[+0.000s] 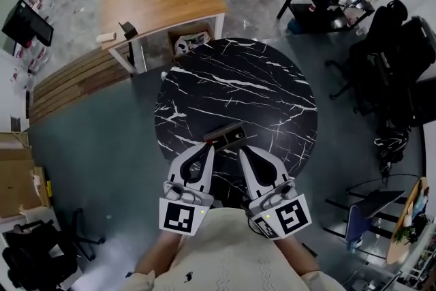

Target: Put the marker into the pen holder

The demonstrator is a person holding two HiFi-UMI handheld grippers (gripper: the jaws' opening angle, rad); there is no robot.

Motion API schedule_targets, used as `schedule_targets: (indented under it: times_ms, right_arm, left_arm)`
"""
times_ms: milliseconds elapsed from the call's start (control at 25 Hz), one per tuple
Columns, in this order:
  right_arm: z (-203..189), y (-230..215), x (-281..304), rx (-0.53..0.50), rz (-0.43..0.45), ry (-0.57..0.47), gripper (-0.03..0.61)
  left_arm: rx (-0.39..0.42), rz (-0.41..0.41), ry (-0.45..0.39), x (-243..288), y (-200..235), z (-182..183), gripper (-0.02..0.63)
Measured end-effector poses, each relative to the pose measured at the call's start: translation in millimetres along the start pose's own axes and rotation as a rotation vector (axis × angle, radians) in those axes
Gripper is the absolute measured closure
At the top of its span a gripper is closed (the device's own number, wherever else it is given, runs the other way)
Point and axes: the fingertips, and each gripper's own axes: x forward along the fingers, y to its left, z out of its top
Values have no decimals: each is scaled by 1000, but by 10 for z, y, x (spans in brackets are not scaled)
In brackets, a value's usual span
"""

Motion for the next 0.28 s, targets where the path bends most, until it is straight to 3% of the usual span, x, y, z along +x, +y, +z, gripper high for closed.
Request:
schedule_targets:
  times_ms: [280]
  right_arm:
    - [-142, 54, 65, -6, 21, 61, 561]
  left_arm:
    - [10, -12, -4, 10, -27, -8, 603]
